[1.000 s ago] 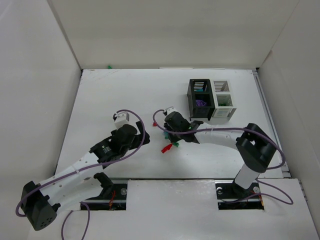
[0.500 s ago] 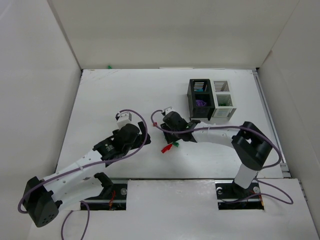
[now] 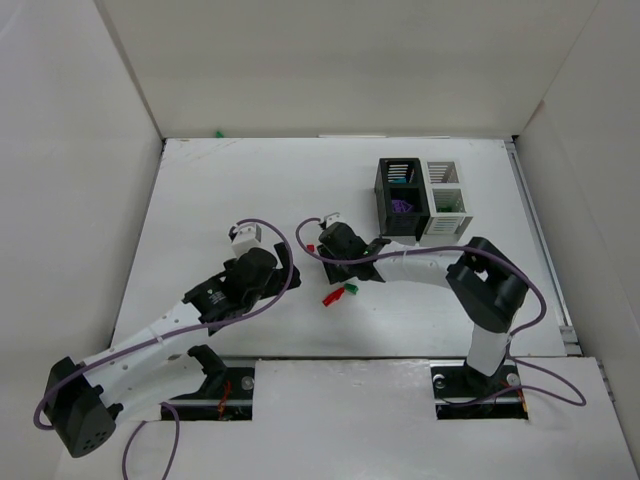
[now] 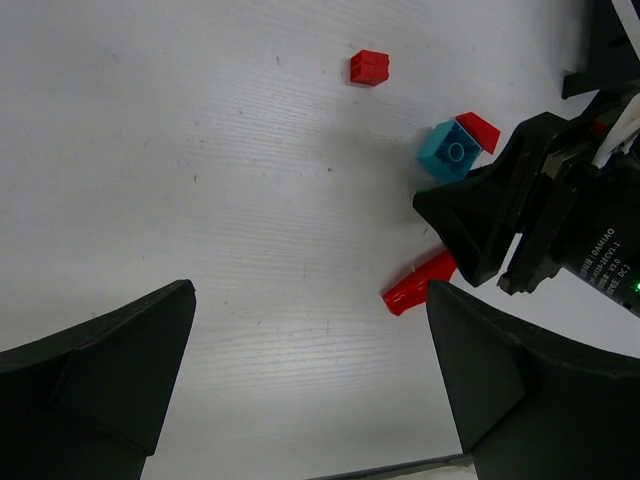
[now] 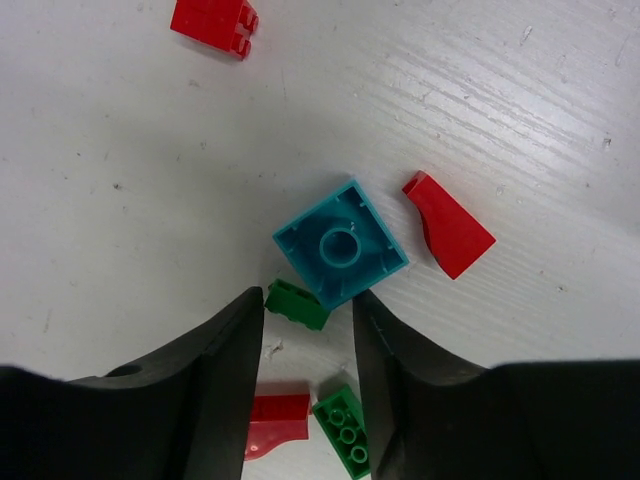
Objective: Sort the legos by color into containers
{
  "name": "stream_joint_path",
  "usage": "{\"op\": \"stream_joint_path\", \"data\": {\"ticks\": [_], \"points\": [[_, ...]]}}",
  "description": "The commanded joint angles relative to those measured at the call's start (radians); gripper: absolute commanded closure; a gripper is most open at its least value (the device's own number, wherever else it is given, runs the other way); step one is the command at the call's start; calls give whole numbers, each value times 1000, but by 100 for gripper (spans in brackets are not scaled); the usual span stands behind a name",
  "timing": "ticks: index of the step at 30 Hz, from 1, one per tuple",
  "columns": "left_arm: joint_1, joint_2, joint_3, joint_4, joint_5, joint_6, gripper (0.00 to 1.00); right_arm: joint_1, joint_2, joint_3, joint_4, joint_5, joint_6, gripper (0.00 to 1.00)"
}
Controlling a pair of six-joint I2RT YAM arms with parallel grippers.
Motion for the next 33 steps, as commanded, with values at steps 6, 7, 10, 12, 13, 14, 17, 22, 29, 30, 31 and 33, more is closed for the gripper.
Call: {"op": "stream_joint_path", "data": {"ticks": [6, 7, 10, 12, 13, 14, 17, 22, 29, 30, 31, 33], "points": [[1, -19, 20, -5, -22, -8, 0, 8, 9, 7, 24, 11, 33, 62], [1, -19, 20, -15, -22, -8, 0, 17, 9, 7, 24, 11, 44, 64], [1, -19, 20, -15, -22, -8, 0, 17, 0, -3, 24, 11, 53, 68], [1, -28, 20, -15, -22, -8, 0, 17, -24, -4, 24, 11, 53, 69], [1, -28, 20, -15, -22, -8, 0, 17, -33, -13, 24, 11, 64, 71], [1, -28, 20, -15, -22, -8, 0, 17, -44, -13, 24, 11, 64, 71], [1, -28, 20, -15, -22, -8, 0, 26, -105, -22, 5, 11, 64, 72], [1, -28, 20, -3, -22, -8, 0, 26, -240, -22, -35, 40, 55, 72], [1, 33, 38, 56, -12, 36, 0, 26, -300, 52, -167, 231, 46, 72], [1, 34, 38, 56, -2, 46, 0, 12, -313, 62, -196, 273, 46, 72], [1, 49, 50, 71, -2, 46, 0, -29, -313, 73, -209, 273, 46, 72], [11, 76, 63, 88, 7, 69, 0, -87, -346, 84, -209, 261, 55, 73]]}}
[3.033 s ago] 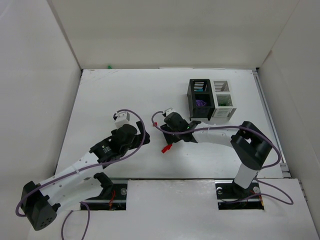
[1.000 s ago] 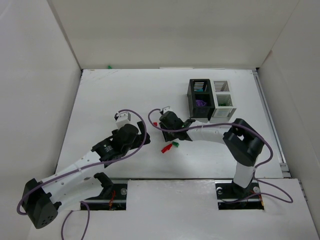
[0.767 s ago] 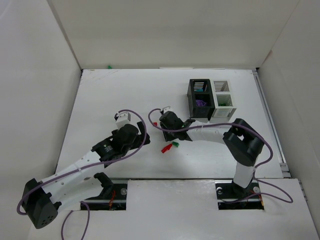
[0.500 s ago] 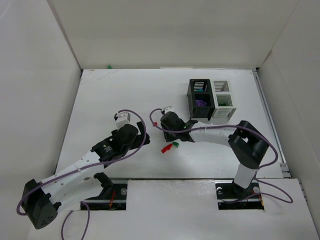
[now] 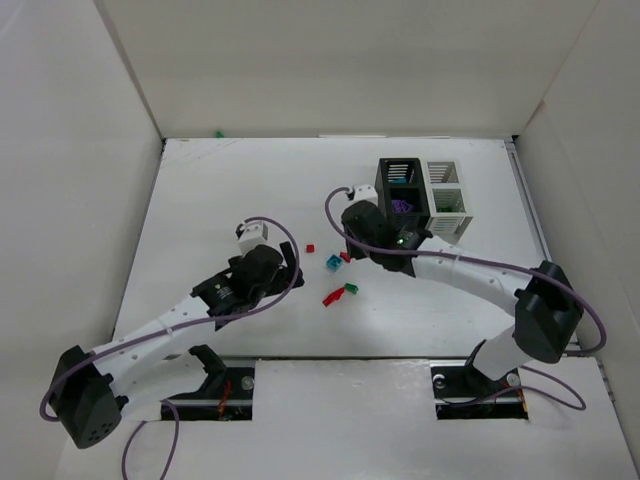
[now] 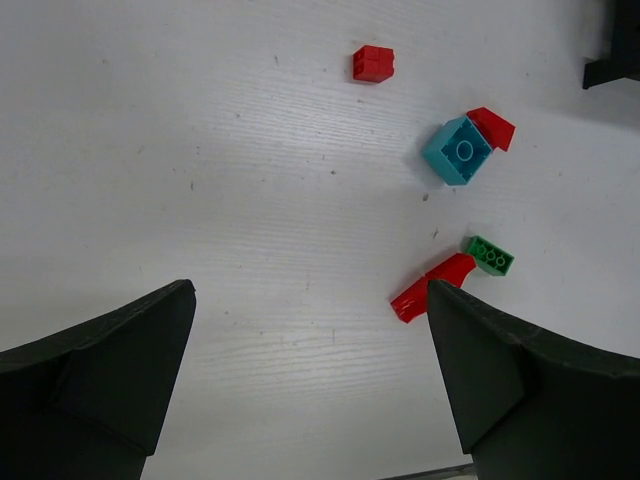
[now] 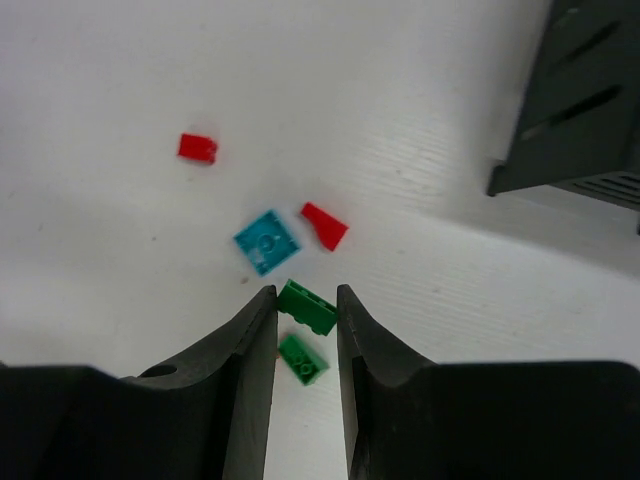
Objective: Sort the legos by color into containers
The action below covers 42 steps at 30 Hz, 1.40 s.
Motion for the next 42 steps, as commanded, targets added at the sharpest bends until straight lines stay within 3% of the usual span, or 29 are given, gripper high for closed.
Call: {"op": "stream_joint_path", "data": {"ticks": [1, 10, 19, 29, 32, 35, 42], "points": [[9, 28, 67, 68, 4, 50, 0, -135, -62, 53, -53, 81, 7, 73], [28, 178, 123, 182, 86, 171, 0, -500, -119, 123, -73, 79, 7, 73], [37, 383, 242, 252, 179, 298, 0, -643, 29, 238, -98, 42, 16, 73], [46, 515, 305, 317, 275, 399, 0, -684, 41, 237, -131, 67, 60, 60], [46, 536, 314, 317, 287, 418, 0, -684, 32, 228, -154, 67, 60, 43], [46, 545, 324, 328, 307, 418, 0, -684, 0, 218, -177, 67, 60, 36], [46, 504, 310, 328, 307, 427, 0, -550, -175, 100, -190, 7, 27, 36]]}}
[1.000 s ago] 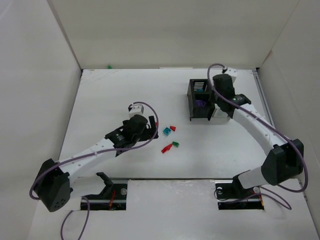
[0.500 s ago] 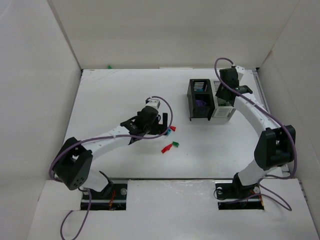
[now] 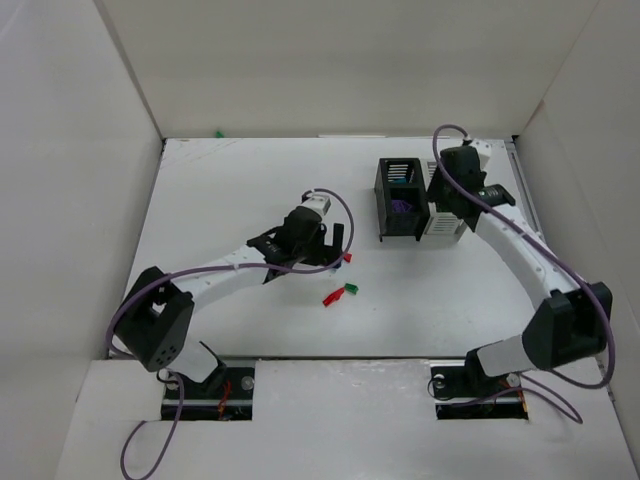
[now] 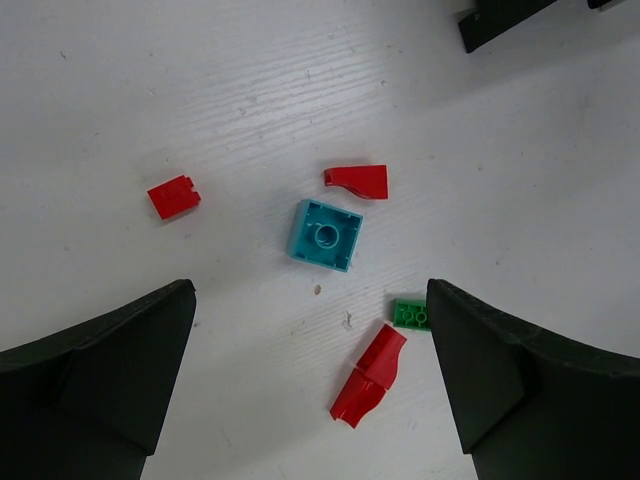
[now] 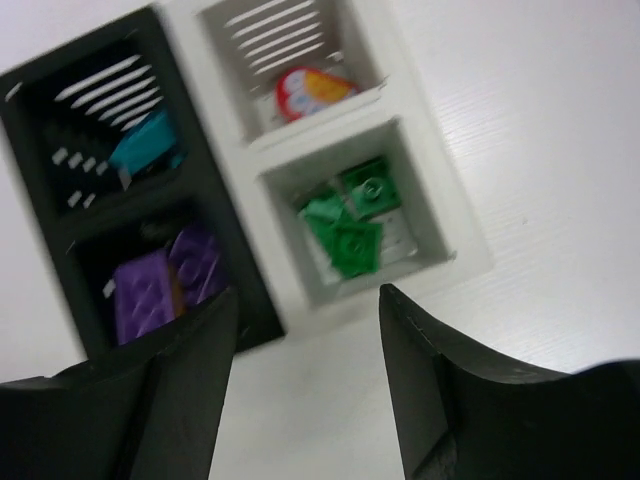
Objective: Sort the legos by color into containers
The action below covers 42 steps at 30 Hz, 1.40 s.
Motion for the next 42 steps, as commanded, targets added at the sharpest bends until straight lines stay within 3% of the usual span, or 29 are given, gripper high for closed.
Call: {"op": "stream_joint_path", "data": {"ticks": [1, 7, 13, 22, 32, 42], "points": [[6, -56, -4, 29, 1, 6, 0, 133, -113, -79, -8, -86, -41, 36], [6, -196, -99, 9, -22, -74, 0, 413, -187, -247, 71, -248, -122, 38], [6, -369, -220, -69, -71, -190, 0, 655, -55, -325, 160, -324, -153, 39], [6, -592, -340, -160, -108, -316, 0, 706, 186, -282, 217, -240, -153, 39], [6, -607, -331, -189, -128, -335, 0, 706, 274, -253, 189, -178, -70, 39], [6, -578, -313, -198, -146, -325, 0, 706, 288, -244, 157, -175, -52, 56]]}}
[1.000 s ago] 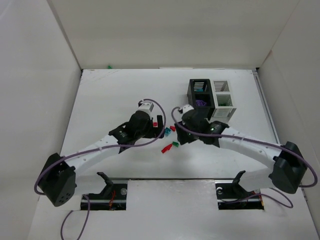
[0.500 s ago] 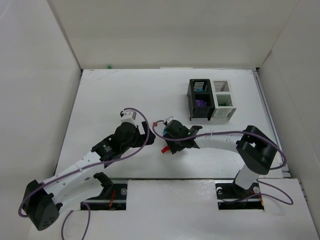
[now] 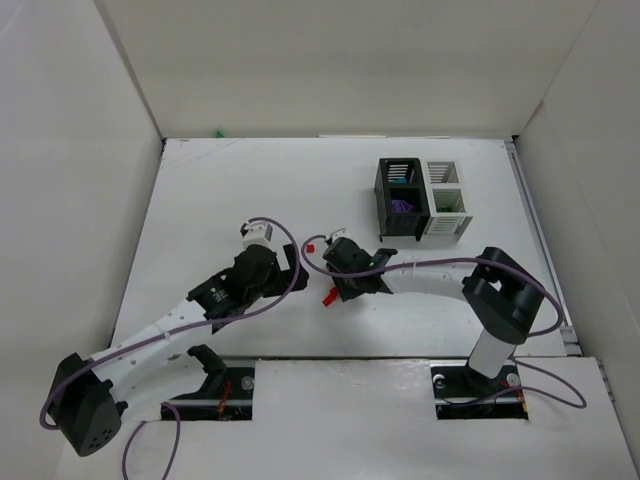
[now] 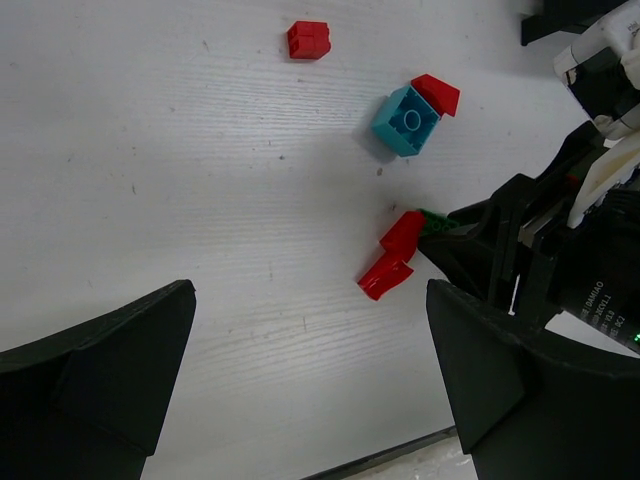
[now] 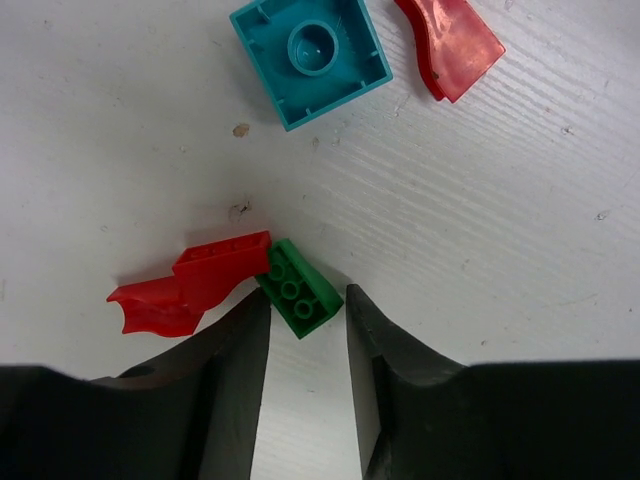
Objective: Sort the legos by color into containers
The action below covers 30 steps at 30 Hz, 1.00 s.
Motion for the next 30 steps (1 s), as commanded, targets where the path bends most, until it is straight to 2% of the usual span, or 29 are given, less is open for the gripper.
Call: {"op": "stream_joint_path", "data": {"ticks": [1, 2, 7, 9, 12, 18, 24, 30], "points": [[2, -5, 30, -1, -30, 2, 0, 8, 11, 4, -22, 14, 16, 59], [2, -5, 30, -1, -30, 2, 0, 8, -1, -8, -22, 14, 16, 63], [2, 13, 39, -1, -30, 11, 0, 8, -12, -9, -1, 5, -6, 63], [2, 13, 48, -1, -30, 11, 0, 8, -12, 4, -1, 20, -6, 70], [2, 24, 48, 8, -30, 21, 0, 8, -12, 4, -1, 20, -6, 75], [2, 54, 59, 27, -21, 42, 0, 8, -73, 34, 1, 8, -26, 81], [2, 131, 89, 112, 34, 177, 0, 8, -159, 100, -76, 100, -26, 83], [2, 295, 201, 189, 151, 362, 0, -156, -248, 168, -165, 145, -4, 83]]}}
